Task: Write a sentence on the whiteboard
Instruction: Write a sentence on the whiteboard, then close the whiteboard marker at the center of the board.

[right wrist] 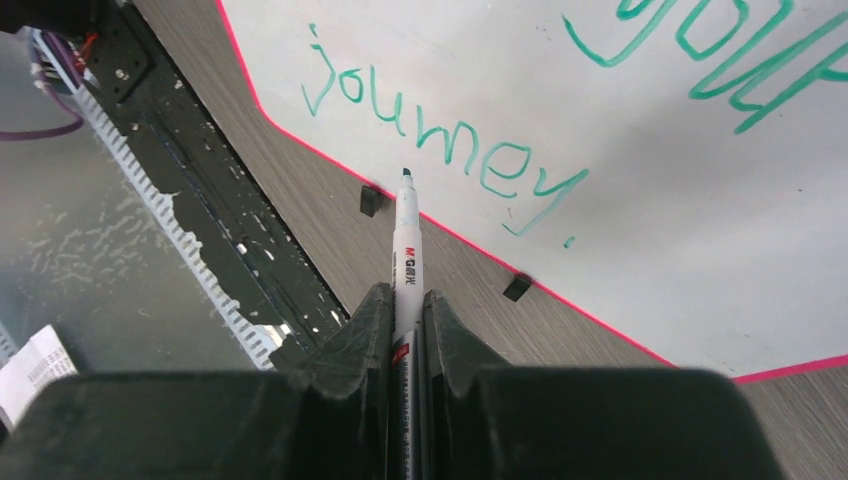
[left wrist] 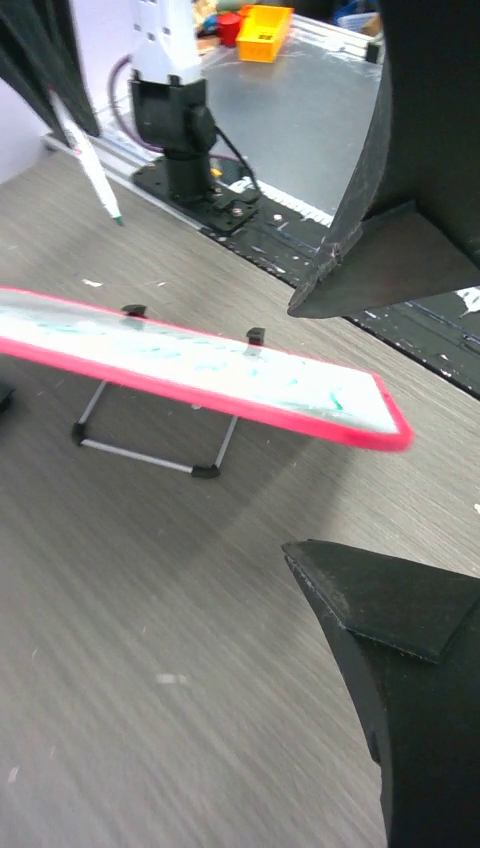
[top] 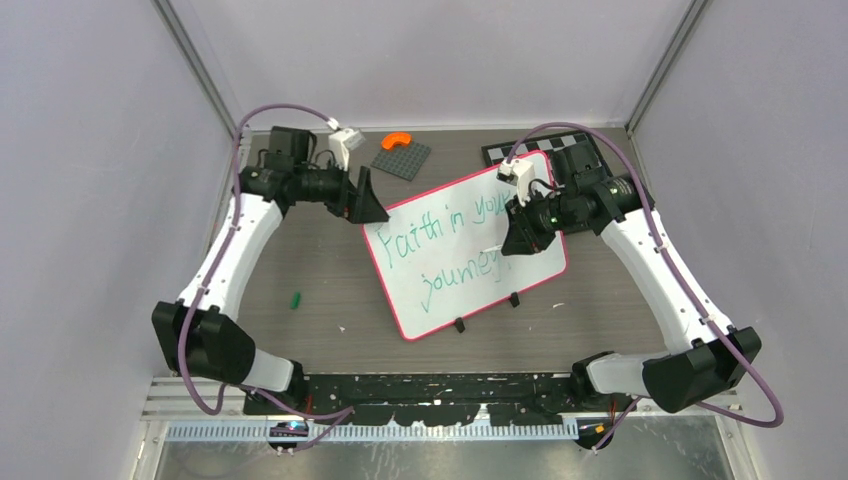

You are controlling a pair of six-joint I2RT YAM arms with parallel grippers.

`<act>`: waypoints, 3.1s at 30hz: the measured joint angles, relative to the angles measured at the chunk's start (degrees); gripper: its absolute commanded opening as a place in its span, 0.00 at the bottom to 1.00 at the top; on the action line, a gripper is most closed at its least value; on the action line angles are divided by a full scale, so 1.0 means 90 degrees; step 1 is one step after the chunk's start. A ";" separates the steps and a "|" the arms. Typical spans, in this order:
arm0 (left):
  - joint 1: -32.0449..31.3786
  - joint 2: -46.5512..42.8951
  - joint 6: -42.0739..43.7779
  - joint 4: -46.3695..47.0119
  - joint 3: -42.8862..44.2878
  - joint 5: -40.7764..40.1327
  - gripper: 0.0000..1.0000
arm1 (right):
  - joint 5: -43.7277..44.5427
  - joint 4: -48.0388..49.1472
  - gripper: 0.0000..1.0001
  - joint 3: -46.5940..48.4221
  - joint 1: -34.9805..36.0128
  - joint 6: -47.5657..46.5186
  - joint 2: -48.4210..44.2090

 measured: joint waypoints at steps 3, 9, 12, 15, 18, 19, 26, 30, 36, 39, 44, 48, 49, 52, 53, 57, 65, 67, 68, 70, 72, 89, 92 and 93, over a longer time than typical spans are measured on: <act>0.0537 -0.0151 0.0029 -0.0381 0.0452 0.0104 0.83 | -0.0233 0.0005 0.00 0.0000 0.0000 0.0078 0.0000; 0.2715 -0.0661 0.0852 -0.1484 0.0746 0.0041 0.81 | -0.0799 0.0080 0.00 -0.0100 0.0000 0.0160 -0.0010; 0.3412 -0.0828 0.1554 -0.2081 0.0435 -0.0100 0.78 | -0.1056 0.0053 0.00 -0.0233 0.0000 0.0141 -0.0010; 0.4068 -0.0923 0.2361 -0.2465 -0.0391 -0.0418 0.71 | -0.1382 -0.0029 0.00 -0.0330 0.0005 0.0112 -0.0010; 0.4641 -0.0840 0.3096 -0.2637 -0.1406 -0.0945 0.66 | -0.1579 -0.0056 0.00 -0.0406 0.0029 0.0092 -0.0019; 0.4748 -0.0797 0.3315 -0.2654 -0.1758 -0.1161 0.64 | -0.1605 -0.0049 0.00 -0.0454 0.0032 0.0092 -0.0034; 0.4575 -0.0806 0.3898 -0.2040 -0.3300 -0.1991 0.53 | -0.1683 -0.0066 0.00 -0.0636 0.0068 0.0034 -0.0087; 0.4002 -0.0767 0.3769 -0.1224 -0.3626 -0.2421 0.48 | -0.1698 -0.0066 0.00 -0.0636 0.0085 -0.0007 -0.0095; 0.3434 -0.0525 0.3483 -0.0177 -0.4024 -0.2985 0.44 | -0.1698 -0.0066 0.00 -0.0639 0.0097 -0.0024 -0.0148; 0.3249 -0.0495 0.3429 0.0148 -0.4141 -0.3230 0.43 | -0.1695 -0.0066 0.00 -0.0639 0.0097 -0.0024 -0.0158; 0.2912 -0.0410 0.3344 0.0495 -0.4199 -0.3587 0.42 | -0.1683 -0.0066 0.00 -0.0639 0.0097 -0.0029 -0.0158; 0.2730 -0.0253 0.3342 0.0588 -0.4199 -0.3757 0.41 | -0.1671 -0.0066 0.00 -0.0639 0.0097 -0.0034 -0.0158; 0.2676 -0.0216 0.3344 0.0588 -0.4201 -0.3806 0.39 | -0.1668 -0.0066 0.00 -0.0639 0.0097 -0.0039 -0.0158; 0.2395 -0.0194 0.3354 0.0602 -0.4211 -0.4012 0.31 | -0.1651 -0.0066 0.00 -0.0639 0.0097 -0.0053 -0.0158; 0.2305 -0.0194 0.3351 0.0614 -0.4218 -0.4063 0.29 | -0.1630 -0.0066 0.00 -0.0639 0.0097 -0.0056 -0.0158; 0.2176 -0.0182 0.3351 0.0629 -0.4218 -0.4170 0.13 | -0.1598 -0.0066 0.00 -0.0639 0.0097 -0.0070 -0.0158; 0.2171 -0.0102 0.3315 0.0182 -0.3840 -0.3995 0.00 | -0.1581 -0.0066 0.00 -0.0639 0.0097 -0.0039 -0.0158; 0.2171 -0.0260 0.3288 -0.0155 -0.3507 -0.3832 0.00 | -0.1588 -0.0066 0.00 -0.0639 0.0100 -0.0005 -0.0155; 0.2171 -0.0391 0.3266 -0.0323 -0.3286 -0.3745 0.00 | -0.1593 -0.0066 0.00 -0.0639 0.0104 0.0010 -0.0155; 0.2164 -0.0644 0.3194 -0.0724 -0.2696 -0.3517 0.00 | -0.1617 -0.0061 0.00 -0.0639 0.0104 0.0073 -0.0155; 0.2123 -0.0860 0.3138 -0.1175 -0.1834 -0.3235 0.00 | -0.1637 -0.0010 0.00 -0.0639 0.0104 0.0209 -0.0155; -0.2426 -0.0648 0.2676 -0.3249 0.2652 -0.2732 0.00 | -0.2300 0.1285 0.00 -0.0767 0.0117 0.2023 -0.0233; -0.3096 -0.0175 0.2710 -0.3381 0.2611 -0.2854 0.00 | -0.2594 0.1627 0.00 -0.0945 0.0117 0.2531 -0.0284; -0.3288 0.0017 0.2718 -0.3395 0.2603 -0.2878 0.00 | -0.2688 0.1717 0.00 -0.0981 0.0129 0.2688 -0.0284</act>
